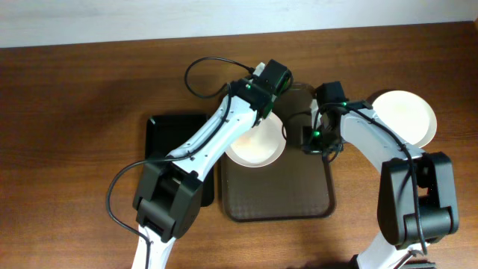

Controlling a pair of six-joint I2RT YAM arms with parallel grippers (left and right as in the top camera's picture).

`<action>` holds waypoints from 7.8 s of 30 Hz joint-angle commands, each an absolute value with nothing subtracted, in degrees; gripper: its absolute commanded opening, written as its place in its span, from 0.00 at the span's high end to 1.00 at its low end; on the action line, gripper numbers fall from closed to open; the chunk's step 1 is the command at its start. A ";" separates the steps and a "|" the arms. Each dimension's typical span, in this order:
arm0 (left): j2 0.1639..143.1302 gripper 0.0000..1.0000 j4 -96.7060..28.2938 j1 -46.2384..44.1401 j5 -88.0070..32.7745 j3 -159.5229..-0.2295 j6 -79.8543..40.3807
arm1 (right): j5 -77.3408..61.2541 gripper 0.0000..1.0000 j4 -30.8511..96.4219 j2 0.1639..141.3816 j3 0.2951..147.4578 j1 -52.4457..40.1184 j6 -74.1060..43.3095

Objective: Clean dirty plates on tray and stack at the side

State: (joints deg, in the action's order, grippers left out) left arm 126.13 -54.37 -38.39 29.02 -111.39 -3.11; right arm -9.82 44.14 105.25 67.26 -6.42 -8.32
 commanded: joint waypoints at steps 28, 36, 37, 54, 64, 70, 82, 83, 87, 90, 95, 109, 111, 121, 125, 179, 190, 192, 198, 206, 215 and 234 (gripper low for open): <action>139.85 1.00 -61.14 -30.37 -14.63 -118.21 -15.97 | -5.32 0.96 37.58 111.02 67.05 -8.93 -8.03; 142.71 1.00 -73.45 -32.05 -10.13 -118.50 -17.08 | -5.30 0.96 38.35 111.02 67.07 -8.93 -8.10; 142.71 1.00 -72.75 -33.04 -12.34 -118.50 -17.21 | -5.28 0.96 38.35 111.02 67.07 -8.93 -8.56; 142.78 1.00 -75.83 -32.82 -3.22 -121.19 -19.73 | -2.61 0.96 39.03 111.04 67.07 -8.93 -15.64; 141.82 1.00 -96.75 -23.35 -0.32 -151.22 -14.37 | -1.02 0.96 40.56 110.93 67.07 -8.93 -14.81; 126.63 1.00 -96.75 -16.19 -1.89 -150.02 -11.60 | -4.54 0.96 40.97 110.93 67.07 -8.93 -8.75; 111.20 1.00 -54.59 -14.61 -0.75 -78.96 -14.31 | -8.60 0.96 39.66 110.93 67.07 -8.93 -5.93; 111.18 0.98 -54.63 -14.17 -0.51 -78.13 -14.15 | -8.36 0.96 39.79 110.87 67.29 -8.93 -5.87; 106.72 0.71 -54.63 -14.06 0.40 -78.15 -13.37 | -6.87 0.96 41.87 104.57 69.69 -9.04 -5.15; 100.07 0.52 -54.70 -14.06 2.31 -78.15 -13.15 | 0.43 0.96 43.75 94.74 69.82 -10.68 -5.19; 92.51 0.41 -54.85 -14.06 3.07 -78.15 -13.10 | 17.10 0.96 46.57 79.59 69.84 -10.24 -9.54; 84.12 0.42 -57.14 -8.58 2.90 -79.20 -14.52 | -5.54 0.96 45.67 78.13 70.19 1.78 -3.46; 76.05 0.28 -57.89 -0.30 -1.56 -79.44 -14.48 | -5.30 0.96 44.27 78.15 70.19 -10.81 -5.63; 61.04 0.00 -63.99 16.69 -1.76 -79.44 -14.48 | 27.83 0.96 9.76 100.12 70.19 -52.71 12.86; 61.04 0.00 -65.71 16.69 -1.76 -79.44 -14.48 | 32.93 0.96 0.21 100.44 70.22 -55.16 23.05; 61.06 0.00 -65.69 16.67 -1.76 -79.44 -14.48 | -24.03 0.47 30.74 87.59 70.48 25.58 -16.69; 61.06 0.00 -65.69 16.67 -1.76 -79.44 -14.48 | 7.70 0.43 38.00 88.62 70.41 -39.72 -6.15; 61.06 0.00 -65.69 16.69 -1.76 -79.44 -14.48 | 9.04 0.43 37.74 89.43 70.41 -40.86 -5.76; 61.06 0.00 -65.69 16.67 -1.76 -79.44 -14.48 | 4.34 0.34 35.27 85.01 72.07 -40.86 -4.45; 61.06 0.00 -65.69 16.67 -1.76 -79.44 -14.48 | 9.69 0.02 47.81 68.90 72.29 -39.99 -3.18; 61.06 0.00 -65.69 16.67 -1.76 -79.44 -14.48 | 3.22 0.02 53.36 52.60 72.18 -14.33 4.45; 61.06 0.00 -65.69 16.69 -1.76 -79.44 -14.48 | 4.95 0.02 6.11 0.19 1.39 -0.36 7.90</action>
